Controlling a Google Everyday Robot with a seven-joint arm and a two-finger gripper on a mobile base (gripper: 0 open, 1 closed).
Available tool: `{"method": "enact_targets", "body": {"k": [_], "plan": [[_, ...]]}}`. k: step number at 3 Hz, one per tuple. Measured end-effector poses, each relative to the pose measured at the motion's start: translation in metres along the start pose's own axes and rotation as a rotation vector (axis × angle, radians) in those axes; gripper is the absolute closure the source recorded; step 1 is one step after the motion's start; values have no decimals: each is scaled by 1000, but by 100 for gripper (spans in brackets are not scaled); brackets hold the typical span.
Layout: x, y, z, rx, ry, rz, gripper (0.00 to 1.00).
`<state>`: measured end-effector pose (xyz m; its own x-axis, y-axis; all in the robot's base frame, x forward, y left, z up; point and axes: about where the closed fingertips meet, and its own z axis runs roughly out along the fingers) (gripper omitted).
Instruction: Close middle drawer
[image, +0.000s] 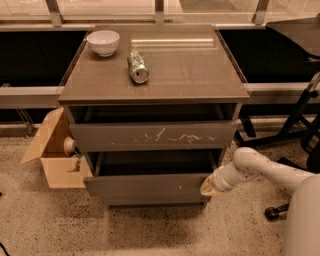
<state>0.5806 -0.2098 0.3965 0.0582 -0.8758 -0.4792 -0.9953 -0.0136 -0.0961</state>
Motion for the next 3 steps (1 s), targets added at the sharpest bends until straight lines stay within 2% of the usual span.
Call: {"method": "enact_targets", "body": {"k": [1,2,3], "plan": [[0,-7,-1,12,-4,-3,14],[-1,-9,-2,15,-7,-5,0],[-3,-11,-7,26,-16,-10,0]]}}
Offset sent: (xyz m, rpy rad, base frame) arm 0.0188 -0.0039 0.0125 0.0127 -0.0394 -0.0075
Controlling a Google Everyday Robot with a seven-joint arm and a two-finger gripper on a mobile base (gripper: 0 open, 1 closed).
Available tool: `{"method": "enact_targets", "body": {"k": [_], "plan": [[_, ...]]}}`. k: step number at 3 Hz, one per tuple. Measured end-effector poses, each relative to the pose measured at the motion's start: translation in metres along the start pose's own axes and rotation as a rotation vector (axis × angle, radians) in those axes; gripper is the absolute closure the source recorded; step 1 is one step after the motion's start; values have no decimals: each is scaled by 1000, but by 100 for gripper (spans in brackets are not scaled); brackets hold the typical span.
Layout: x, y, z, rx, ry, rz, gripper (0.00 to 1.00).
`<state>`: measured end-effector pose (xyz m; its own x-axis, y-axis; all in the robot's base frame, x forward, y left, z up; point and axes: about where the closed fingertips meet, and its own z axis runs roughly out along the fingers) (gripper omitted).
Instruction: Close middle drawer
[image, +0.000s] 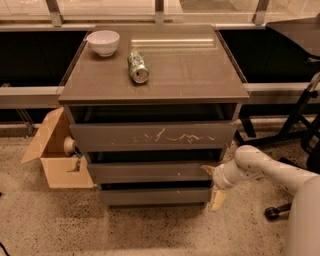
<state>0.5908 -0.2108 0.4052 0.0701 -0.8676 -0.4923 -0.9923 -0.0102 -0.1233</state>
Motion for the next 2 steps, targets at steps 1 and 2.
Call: {"method": "enact_targets", "body": {"k": [1,2], "plan": [[-12,16,-30,10,-44,-30,0],[-22,39,-68,4,-79,-69,0]]}}
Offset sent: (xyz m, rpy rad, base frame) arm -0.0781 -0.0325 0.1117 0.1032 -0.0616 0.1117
